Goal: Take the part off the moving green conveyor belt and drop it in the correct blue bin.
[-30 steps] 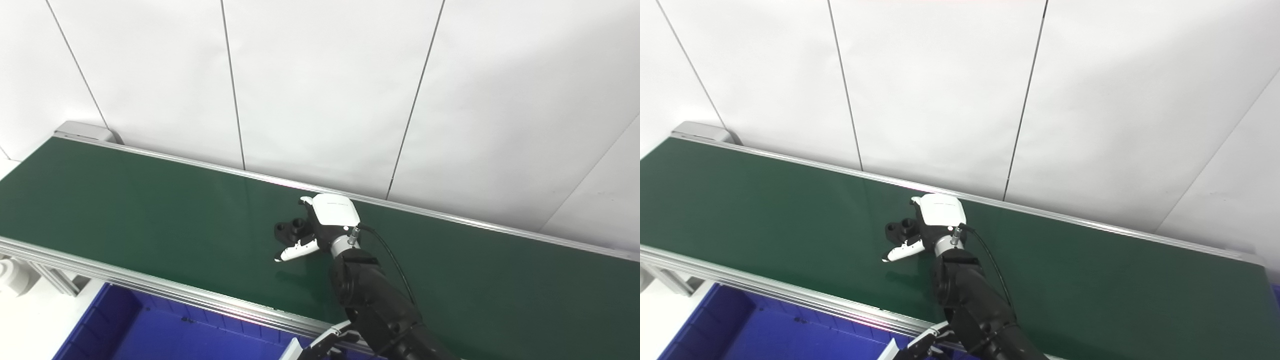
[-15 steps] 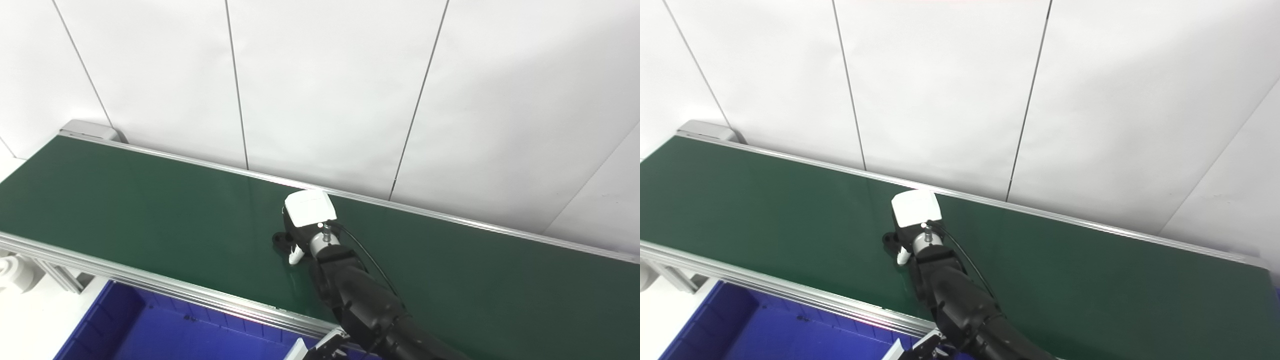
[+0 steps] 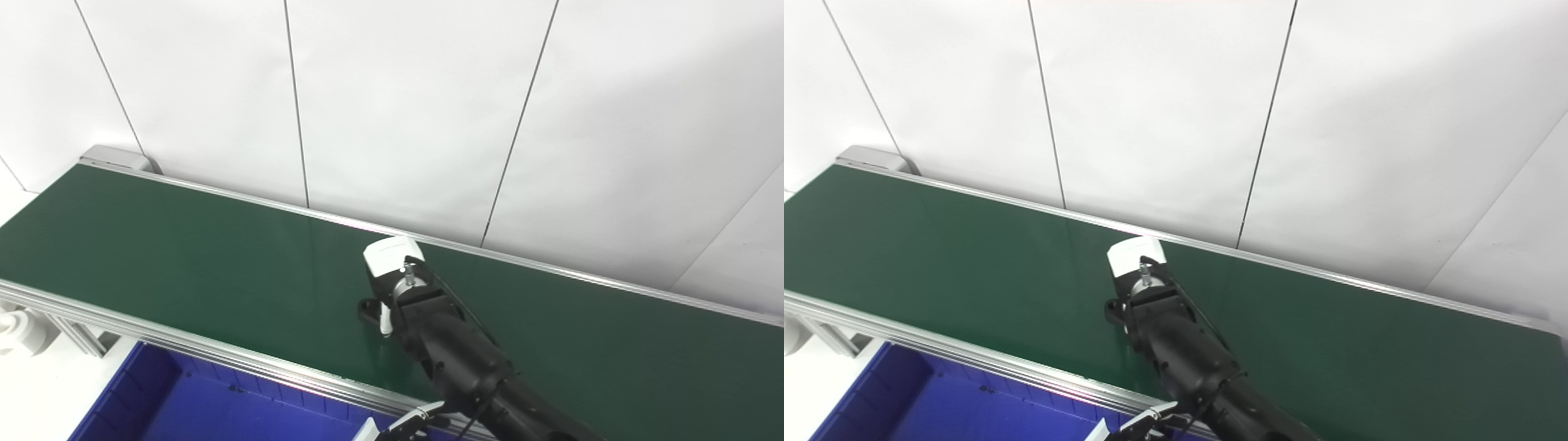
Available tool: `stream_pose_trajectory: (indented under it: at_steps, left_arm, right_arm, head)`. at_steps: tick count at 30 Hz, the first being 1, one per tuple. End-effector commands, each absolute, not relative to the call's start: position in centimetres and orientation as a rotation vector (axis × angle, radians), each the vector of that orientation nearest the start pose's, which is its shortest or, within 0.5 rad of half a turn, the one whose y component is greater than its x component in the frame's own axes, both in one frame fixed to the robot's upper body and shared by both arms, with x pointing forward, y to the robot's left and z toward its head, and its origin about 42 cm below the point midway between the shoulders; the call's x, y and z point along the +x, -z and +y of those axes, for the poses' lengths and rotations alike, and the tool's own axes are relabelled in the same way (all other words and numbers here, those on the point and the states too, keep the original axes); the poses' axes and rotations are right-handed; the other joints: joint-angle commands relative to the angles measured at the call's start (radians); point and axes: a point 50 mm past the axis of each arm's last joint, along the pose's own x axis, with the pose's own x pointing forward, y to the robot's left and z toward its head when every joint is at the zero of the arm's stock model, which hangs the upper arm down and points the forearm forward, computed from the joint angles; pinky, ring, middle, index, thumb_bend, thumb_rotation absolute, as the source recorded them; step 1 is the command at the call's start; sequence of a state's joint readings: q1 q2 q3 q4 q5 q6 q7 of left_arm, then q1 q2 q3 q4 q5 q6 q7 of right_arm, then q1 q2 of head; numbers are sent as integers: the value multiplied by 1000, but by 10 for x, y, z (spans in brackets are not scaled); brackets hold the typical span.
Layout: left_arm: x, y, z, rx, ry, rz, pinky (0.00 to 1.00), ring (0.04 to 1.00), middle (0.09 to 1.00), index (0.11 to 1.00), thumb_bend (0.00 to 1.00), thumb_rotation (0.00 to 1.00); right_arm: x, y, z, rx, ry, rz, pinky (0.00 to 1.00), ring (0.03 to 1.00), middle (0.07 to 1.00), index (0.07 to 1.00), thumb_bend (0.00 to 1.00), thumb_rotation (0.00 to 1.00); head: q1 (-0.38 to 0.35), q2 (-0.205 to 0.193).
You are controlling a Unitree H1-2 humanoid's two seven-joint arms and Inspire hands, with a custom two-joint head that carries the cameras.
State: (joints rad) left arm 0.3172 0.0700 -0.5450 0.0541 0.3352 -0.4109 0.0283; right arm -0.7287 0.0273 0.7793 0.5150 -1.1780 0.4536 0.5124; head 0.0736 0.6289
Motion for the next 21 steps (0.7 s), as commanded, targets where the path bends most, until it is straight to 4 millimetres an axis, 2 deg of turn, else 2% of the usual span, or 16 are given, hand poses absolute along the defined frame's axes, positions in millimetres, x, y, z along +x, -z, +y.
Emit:
stream_pose_trajectory:
  at_steps: [1, 5, 6, 8, 10, 12, 14, 17, 21]
  left_arm:
    - [108, -66, 41, 35, 578, -173, 664, 820, 883, 849, 1000, 892]
    - [110, -66, 46, 46, 585, -172, 670, 826, 888, 850, 1000, 890]
    - [110, -66, 48, 50, 585, -173, 672, 828, 889, 853, 1000, 891]
    - [111, -67, 51, 54, 586, -168, 679, 837, 895, 858, 1000, 890]
    - [112, -67, 54, 53, 587, -165, 681, 839, 897, 859, 1000, 889]
    - [112, -67, 58, 46, 587, -163, 688, 841, 896, 864, 998, 879]
    - [113, -67, 62, 38, 585, -159, 701, 848, 897, 864, 1000, 872]
    - [114, -66, 68, 38, 582, -154, 708, 854, 898, 865, 1000, 879]
    - [115, -66, 79, 55, 580, -157, 720, 862, 904, 869, 1000, 897]
  right_arm:
    - [412, -159, -12, -1636, -635, 75, 135, 220, 471, 493, 529, 0]
    - [402, -197, -18, -1529, -554, -61, 194, 296, 475, 490, 528, 0]
    - [400, -204, -20, -1509, -539, -81, 201, 305, 445, 510, 525, 0]
    - [394, -217, -26, -1475, -505, -130, 187, 278, 460, 495, 528, 0]
    - [389, -226, -33, -1453, -482, -167, 180, 267, 467, 489, 530, 0]
    - [383, -234, -42, -1422, -467, -192, 190, 285, 419, 516, 522, 0]
    - [378, -241, -49, -1387, -453, -206, 178, 273, 465, 493, 526, 0]
    - [368, -246, -59, -1362, -424, -222, 167, 254, 471, 490, 526, 0]
    - [352, -255, -70, -1347, -380, -256, 181, 262, 473, 491, 526, 0]
  head:
    - [-5, 3]
    - [-21, 7]
    - [-25, 8]
    - [-32, 12]
    - [-48, 13]
    - [-63, 13]
    - [-81, 15]
    - [-97, 16]
    - [-159, 35]
